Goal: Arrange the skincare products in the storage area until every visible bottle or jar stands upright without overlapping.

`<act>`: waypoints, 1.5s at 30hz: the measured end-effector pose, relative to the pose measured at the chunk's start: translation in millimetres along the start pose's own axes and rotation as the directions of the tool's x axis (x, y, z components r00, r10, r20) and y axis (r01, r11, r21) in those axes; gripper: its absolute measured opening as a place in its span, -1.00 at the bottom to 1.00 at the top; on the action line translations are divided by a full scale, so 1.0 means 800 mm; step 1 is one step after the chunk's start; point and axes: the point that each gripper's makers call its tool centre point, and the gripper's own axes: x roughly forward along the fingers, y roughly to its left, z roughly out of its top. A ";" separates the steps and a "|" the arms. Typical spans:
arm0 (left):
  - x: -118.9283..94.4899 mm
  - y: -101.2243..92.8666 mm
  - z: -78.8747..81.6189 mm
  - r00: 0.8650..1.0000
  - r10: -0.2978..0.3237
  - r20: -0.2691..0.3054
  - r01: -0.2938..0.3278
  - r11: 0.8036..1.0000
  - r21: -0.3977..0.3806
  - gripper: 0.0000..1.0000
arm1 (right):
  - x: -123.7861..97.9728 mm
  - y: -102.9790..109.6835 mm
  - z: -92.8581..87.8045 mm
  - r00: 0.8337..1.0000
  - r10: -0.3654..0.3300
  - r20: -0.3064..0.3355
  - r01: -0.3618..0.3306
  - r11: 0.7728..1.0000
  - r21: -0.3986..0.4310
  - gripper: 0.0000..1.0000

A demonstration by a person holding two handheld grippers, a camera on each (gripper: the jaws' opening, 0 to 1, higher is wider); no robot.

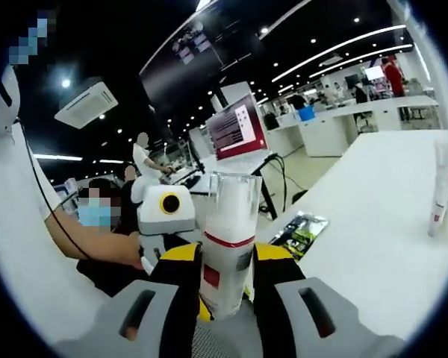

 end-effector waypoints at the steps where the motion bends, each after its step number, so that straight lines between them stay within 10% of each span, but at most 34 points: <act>1: 0.000 0.000 0.000 1.000 -0.002 -0.003 0.002 1.000 -0.001 -0.60 | -0.002 0.000 -0.004 1.000 0.000 -0.020 0.001 1.000 0.022 -0.53; 15: 0.007 -0.016 -0.017 0.996 -0.064 -0.065 0.064 0.998 -0.004 -0.58 | -0.029 0.008 -0.021 0.999 0.011 -0.044 -0.004 0.990 0.141 -0.61; 31: 0.015 0.040 -0.035 0.972 0.188 -0.139 -0.186 0.982 0.026 -0.51 | -0.004 -0.033 -0.033 0.996 0.086 -0.012 -0.085 0.993 0.079 -0.62; 39: 0.014 0.075 -0.056 0.911 0.353 -0.214 -0.337 0.935 0.107 -0.40 | -0.002 -0.076 -0.028 0.995 0.092 0.034 -0.093 0.995 0.039 -0.62; 44: 0.005 0.101 -0.076 0.834 0.471 -0.288 -0.428 0.881 0.199 -0.44 | -0.016 -0.132 -0.022 0.998 0.010 0.062 -0.012 0.999 0.034 -0.62; 45: 0.003 0.109 -0.083 0.802 0.512 -0.307 -0.461 0.858 0.226 -0.44 | -0.021 -0.149 -0.022 0.998 -0.030 0.059 0.028 0.999 0.039 -0.62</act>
